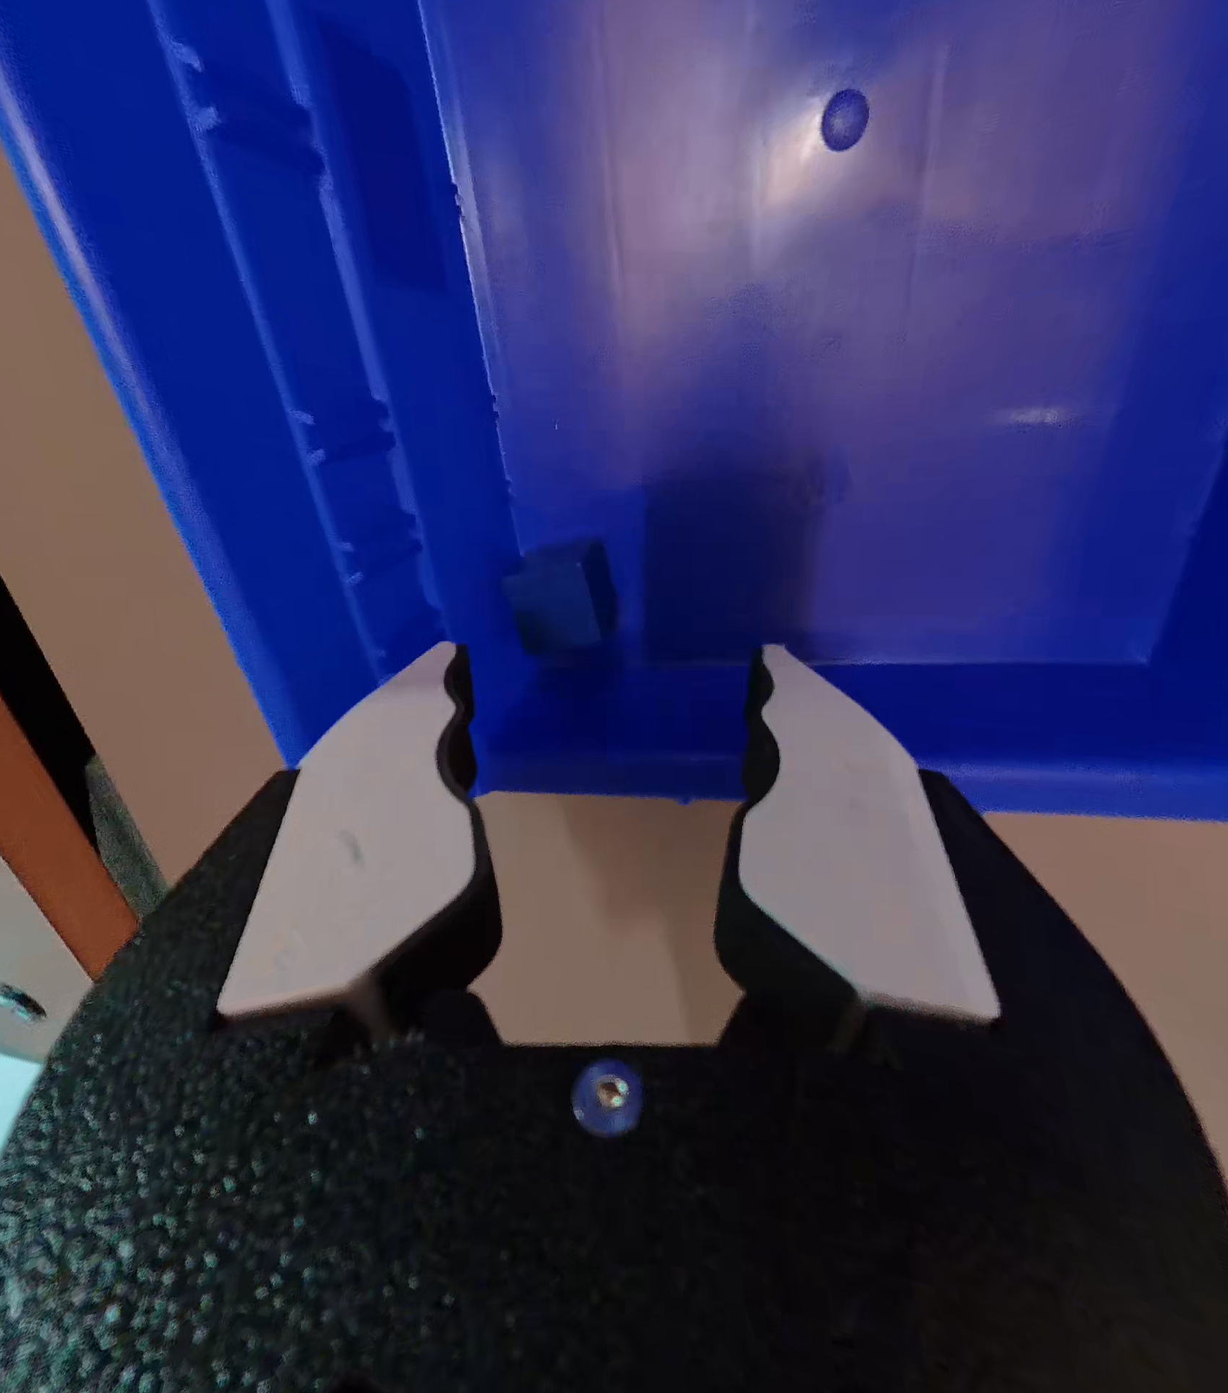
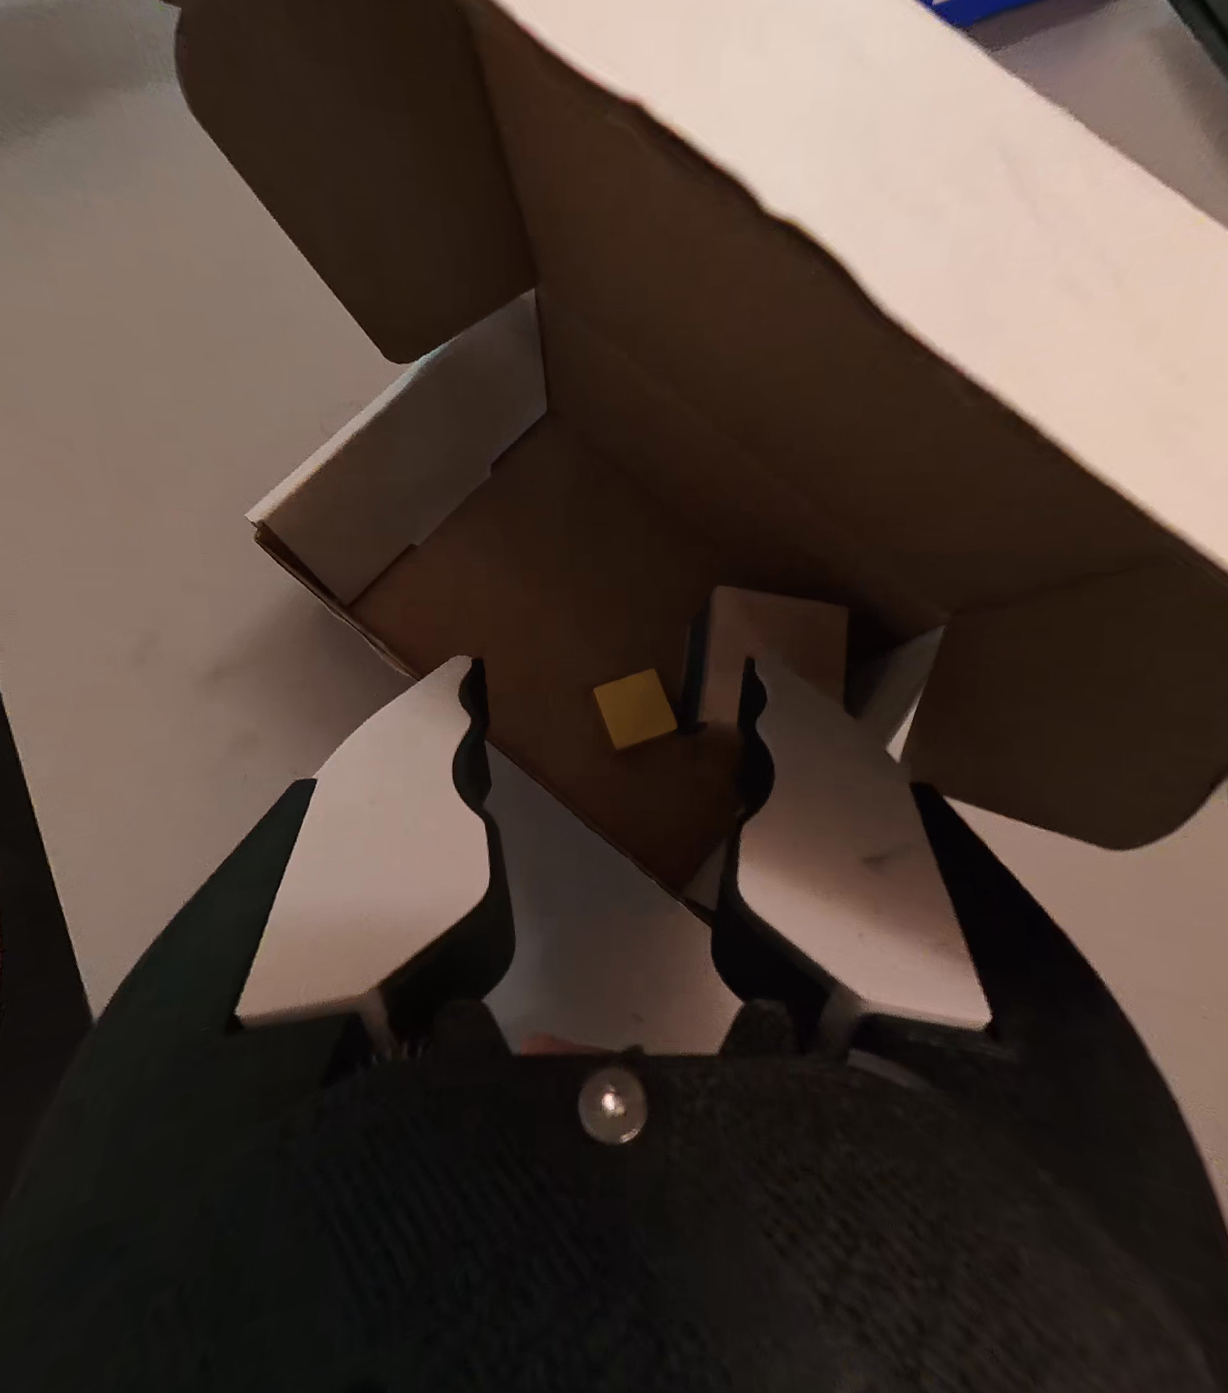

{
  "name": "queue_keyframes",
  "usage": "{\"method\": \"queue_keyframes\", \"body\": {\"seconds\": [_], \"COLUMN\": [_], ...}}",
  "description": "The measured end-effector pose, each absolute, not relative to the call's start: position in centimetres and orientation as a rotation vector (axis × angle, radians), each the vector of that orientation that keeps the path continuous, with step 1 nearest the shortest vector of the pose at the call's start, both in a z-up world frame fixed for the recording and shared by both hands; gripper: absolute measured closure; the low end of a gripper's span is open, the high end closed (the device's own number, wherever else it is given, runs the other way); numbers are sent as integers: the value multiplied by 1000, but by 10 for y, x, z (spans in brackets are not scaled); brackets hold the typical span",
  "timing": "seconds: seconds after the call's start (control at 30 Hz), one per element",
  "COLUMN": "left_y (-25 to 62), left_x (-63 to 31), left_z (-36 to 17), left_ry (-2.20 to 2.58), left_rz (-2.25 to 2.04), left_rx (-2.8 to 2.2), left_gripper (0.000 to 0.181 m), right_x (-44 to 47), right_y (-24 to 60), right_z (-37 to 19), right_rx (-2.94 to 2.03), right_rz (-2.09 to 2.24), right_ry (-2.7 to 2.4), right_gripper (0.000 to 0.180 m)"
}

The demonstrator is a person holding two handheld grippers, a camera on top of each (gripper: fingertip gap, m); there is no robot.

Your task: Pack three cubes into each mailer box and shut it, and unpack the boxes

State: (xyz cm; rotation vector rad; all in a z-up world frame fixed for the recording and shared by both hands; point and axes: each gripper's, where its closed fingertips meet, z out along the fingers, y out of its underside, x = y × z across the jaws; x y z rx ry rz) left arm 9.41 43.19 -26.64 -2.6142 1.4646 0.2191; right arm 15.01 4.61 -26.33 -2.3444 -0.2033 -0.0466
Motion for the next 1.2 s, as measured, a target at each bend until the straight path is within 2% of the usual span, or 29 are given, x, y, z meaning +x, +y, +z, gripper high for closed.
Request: {"method": "queue_keyframes", "body": {"seconds": [0.03,0.13,0.6,0.97,1.07,1.2], "left_y": [432,437,447,434,438,443], "left_x": [95,93,81,86,87,89], "left_z": [-270,-278,-296,-299,-296,-287], "left_ry": [1447,1386,1161,1230,1247,1204], "left_rz": [234,307,434,296,290,280], "left_rx": [-2634,-2660,-2771,-2821,-2783,-2753], "left_gripper": [112,113,151,152,148,131], "right_x": [150,149,151,151,151,151], "right_y": [45,42,39,37,37,37], "right_z": [-263,-261,-261,-261,-260,-260], "right_rx": [-2339,-2325,-2300,-2300,-2305,-2307], "right_rz": [-31,-5,32,23,10,-9], "right_ry": [-195,-188,-181,-200,-205,-214], "right_gripper": [116,116,112,112,113,114]}}
